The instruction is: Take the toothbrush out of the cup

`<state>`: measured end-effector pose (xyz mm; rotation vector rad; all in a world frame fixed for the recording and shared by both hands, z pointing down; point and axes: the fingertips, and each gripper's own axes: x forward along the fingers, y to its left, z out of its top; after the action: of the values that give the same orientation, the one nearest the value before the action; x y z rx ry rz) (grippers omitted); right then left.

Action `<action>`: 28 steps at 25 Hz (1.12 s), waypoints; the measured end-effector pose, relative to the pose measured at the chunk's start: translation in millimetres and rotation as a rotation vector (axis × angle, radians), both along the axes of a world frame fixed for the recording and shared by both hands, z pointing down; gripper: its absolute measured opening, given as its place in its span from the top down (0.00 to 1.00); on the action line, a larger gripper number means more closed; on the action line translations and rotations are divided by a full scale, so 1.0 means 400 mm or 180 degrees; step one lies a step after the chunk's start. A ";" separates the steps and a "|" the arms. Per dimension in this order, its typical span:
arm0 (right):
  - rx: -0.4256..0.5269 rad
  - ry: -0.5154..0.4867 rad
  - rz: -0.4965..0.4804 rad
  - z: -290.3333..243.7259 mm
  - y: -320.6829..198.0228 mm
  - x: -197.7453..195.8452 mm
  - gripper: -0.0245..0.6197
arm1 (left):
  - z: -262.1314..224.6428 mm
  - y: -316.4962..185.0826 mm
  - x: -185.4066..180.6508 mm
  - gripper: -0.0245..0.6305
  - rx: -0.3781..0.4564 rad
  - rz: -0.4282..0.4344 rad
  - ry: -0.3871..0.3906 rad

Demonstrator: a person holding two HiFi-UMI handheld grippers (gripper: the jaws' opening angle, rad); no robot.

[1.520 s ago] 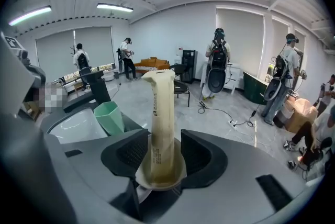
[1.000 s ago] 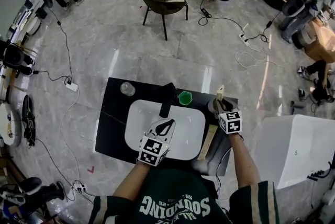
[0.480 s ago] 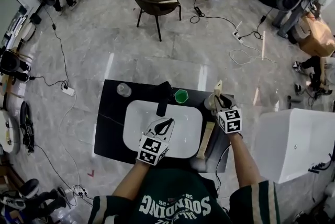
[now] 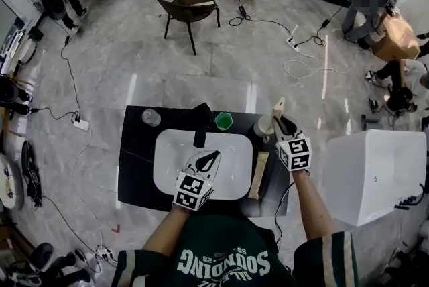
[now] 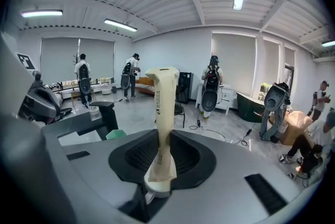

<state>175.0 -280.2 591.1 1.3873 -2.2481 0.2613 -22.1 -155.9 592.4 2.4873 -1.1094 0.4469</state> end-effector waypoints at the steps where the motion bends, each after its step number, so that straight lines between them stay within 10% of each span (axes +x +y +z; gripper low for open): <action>1: 0.0008 -0.0004 0.0011 -0.007 0.004 0.001 0.82 | -0.003 0.001 0.002 0.94 0.0004 0.0011 0.0003; 28: -0.0893 -0.0101 0.0629 0.122 0.311 0.175 0.82 | -0.002 0.038 0.132 0.94 -0.0028 0.0509 0.0082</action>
<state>245.1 -155.8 640.0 1.4577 -2.0057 0.6432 30.9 -140.8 591.4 2.5774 -0.9005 0.4620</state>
